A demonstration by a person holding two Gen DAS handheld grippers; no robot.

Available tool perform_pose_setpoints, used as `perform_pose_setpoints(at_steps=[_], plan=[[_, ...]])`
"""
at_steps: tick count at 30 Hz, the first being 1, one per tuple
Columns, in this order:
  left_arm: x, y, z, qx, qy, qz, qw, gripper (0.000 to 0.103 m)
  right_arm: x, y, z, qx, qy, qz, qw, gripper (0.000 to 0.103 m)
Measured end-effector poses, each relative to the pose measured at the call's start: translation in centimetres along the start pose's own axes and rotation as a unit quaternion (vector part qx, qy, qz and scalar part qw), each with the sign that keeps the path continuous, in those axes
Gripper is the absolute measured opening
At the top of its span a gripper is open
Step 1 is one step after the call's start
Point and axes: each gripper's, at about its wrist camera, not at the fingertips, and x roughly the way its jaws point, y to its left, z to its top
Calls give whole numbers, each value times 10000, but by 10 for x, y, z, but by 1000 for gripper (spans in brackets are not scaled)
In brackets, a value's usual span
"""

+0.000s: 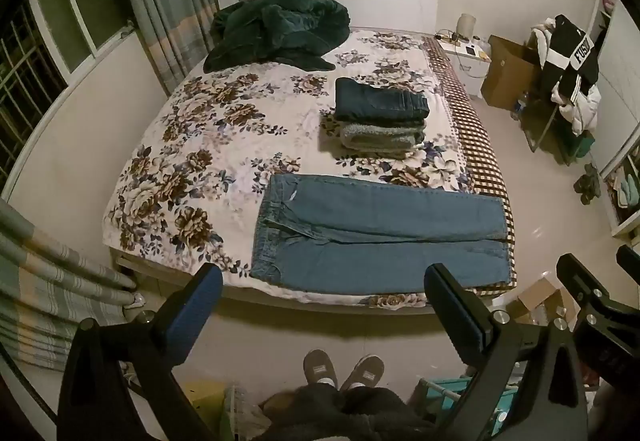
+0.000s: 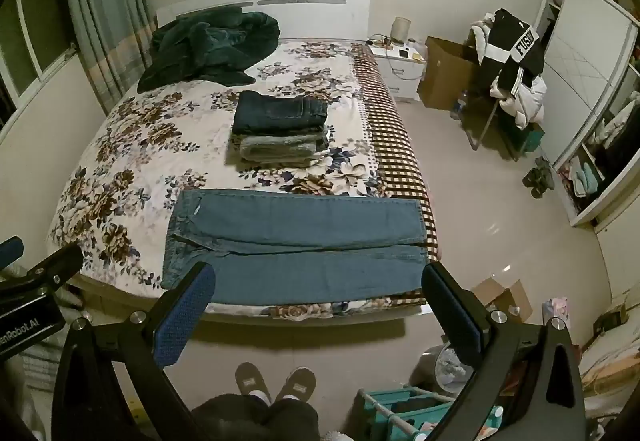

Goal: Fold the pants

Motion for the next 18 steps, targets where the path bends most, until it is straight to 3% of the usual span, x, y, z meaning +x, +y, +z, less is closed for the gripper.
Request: perform_pose_setpoints(at_steps=[18], plan=[[-26,-1,15,-20,-119,-109,9999,103,-21,0,8,54,-4,41,10000,103]])
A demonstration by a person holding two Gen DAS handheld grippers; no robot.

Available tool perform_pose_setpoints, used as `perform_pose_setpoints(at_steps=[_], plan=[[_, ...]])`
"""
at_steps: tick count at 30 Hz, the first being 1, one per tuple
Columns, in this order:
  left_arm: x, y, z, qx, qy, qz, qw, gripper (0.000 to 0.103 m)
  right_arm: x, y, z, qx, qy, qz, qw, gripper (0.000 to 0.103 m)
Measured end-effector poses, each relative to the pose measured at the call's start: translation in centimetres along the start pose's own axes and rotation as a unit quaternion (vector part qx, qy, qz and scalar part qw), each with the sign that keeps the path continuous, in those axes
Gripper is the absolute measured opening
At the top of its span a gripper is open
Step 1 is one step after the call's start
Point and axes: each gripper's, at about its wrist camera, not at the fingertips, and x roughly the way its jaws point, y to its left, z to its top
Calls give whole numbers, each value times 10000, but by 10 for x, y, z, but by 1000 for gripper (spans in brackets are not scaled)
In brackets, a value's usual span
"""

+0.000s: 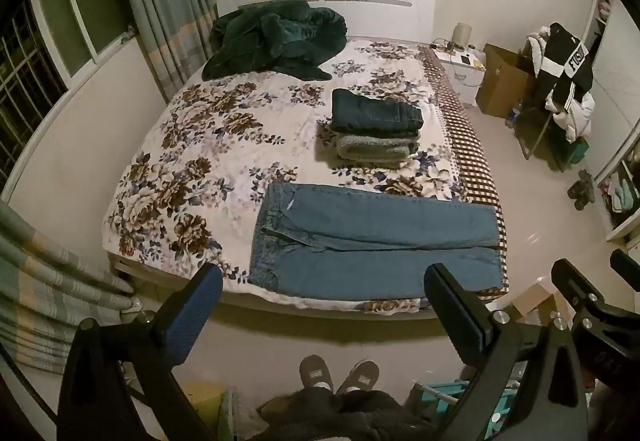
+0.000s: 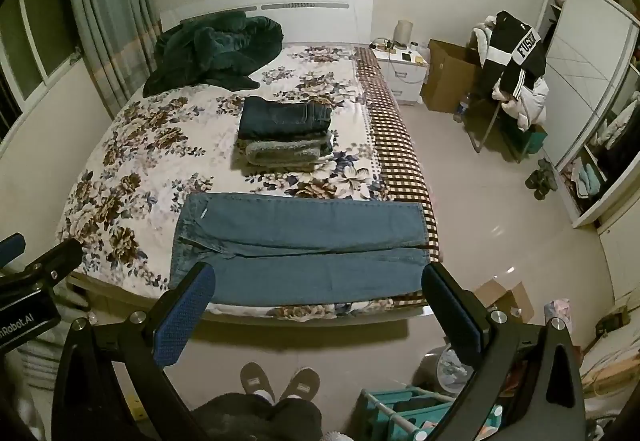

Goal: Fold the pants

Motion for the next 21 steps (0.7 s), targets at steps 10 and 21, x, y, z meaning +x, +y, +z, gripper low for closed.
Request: perform_pose_setpoints(at_steps=[10,21], plan=[[0,-1,-3,21,-12,2,10000,103,-17,-8,0,-26,-54,80,10000,103],[-1,3,-4,30,16,-2,10000,103,-17,-7,3,-14,-31,89,10000,103]])
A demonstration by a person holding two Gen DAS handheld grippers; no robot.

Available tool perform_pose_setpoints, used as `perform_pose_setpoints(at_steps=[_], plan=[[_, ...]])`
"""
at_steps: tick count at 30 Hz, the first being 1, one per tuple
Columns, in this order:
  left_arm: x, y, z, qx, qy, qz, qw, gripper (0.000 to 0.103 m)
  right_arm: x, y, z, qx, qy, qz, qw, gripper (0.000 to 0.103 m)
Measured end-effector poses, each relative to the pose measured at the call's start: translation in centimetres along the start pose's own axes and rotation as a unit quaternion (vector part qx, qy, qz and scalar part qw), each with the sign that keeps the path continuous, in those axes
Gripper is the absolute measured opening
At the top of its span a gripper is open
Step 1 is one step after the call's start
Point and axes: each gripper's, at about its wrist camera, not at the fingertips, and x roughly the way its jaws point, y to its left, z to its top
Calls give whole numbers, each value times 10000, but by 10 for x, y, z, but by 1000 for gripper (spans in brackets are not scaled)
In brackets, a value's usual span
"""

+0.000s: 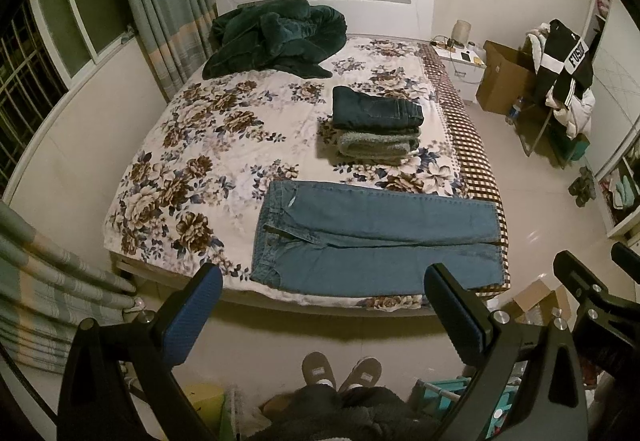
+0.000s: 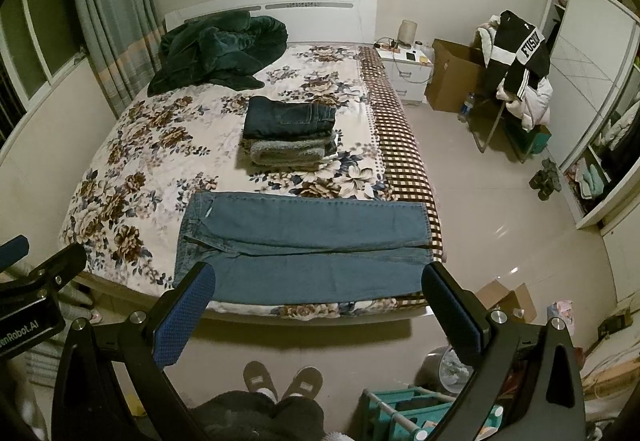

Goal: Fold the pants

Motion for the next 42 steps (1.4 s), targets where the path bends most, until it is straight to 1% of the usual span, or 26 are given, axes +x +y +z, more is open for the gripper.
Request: perform_pose_setpoints(at_steps=[18,42], plan=[[2,-3,-2,-4,11,2,10000,103,0,0,-3,-15,37,0,10000,103],[2,-4,0,2,14,11,10000,103,2,1,6,-26,69,11,10000,103]])
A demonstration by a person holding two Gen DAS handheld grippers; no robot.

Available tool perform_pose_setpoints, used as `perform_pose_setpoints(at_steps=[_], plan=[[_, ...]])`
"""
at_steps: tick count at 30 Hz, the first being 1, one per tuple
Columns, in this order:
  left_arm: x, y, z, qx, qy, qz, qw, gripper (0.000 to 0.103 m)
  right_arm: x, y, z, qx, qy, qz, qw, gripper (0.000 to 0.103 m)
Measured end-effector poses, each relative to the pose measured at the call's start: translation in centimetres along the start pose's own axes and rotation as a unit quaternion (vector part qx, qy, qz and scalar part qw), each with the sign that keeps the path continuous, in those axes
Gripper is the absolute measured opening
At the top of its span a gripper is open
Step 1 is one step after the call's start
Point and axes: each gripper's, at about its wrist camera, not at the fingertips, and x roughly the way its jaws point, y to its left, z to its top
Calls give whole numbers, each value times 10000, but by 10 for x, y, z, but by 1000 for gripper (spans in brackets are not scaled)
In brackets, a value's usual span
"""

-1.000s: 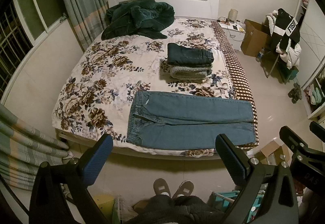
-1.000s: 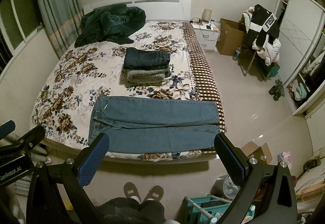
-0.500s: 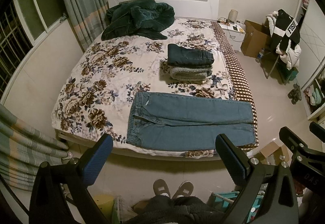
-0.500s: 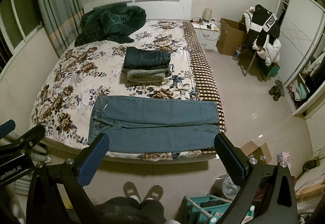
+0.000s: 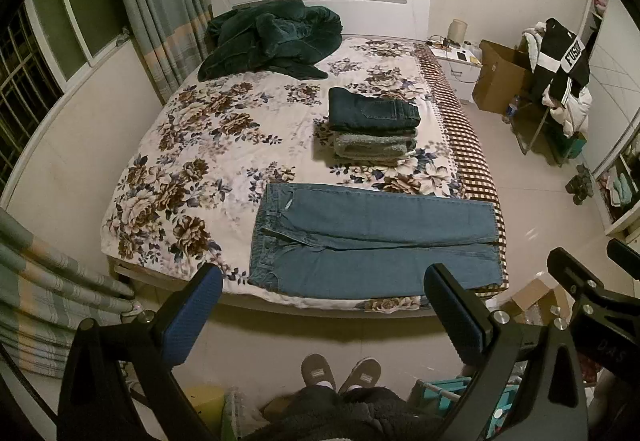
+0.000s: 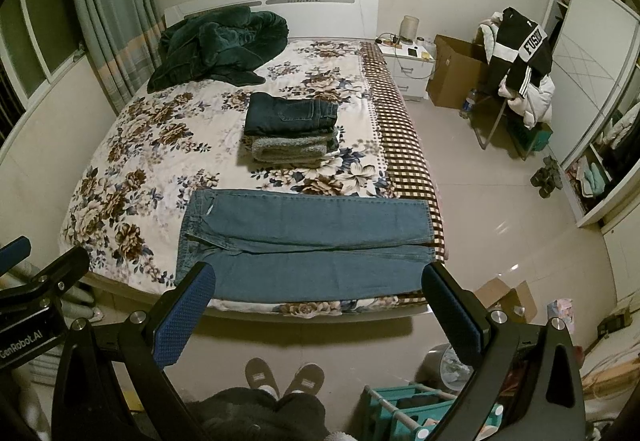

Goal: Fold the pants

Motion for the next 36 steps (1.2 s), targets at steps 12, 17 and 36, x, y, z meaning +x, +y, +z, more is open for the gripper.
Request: perform_pose_setpoints(at_steps=[12,17,36], plan=[[5,0,0,-4,-18,43,10000,103,12,10,-30,104,179,127,9997,103],[36,-8,16,-91,-144,334,9993,103,47,-4,-24,274,250,136,9992,103],[400,20,87,-1271,2246,873,9622,103,425,-113,34,2202,1833,-148,9580,103]])
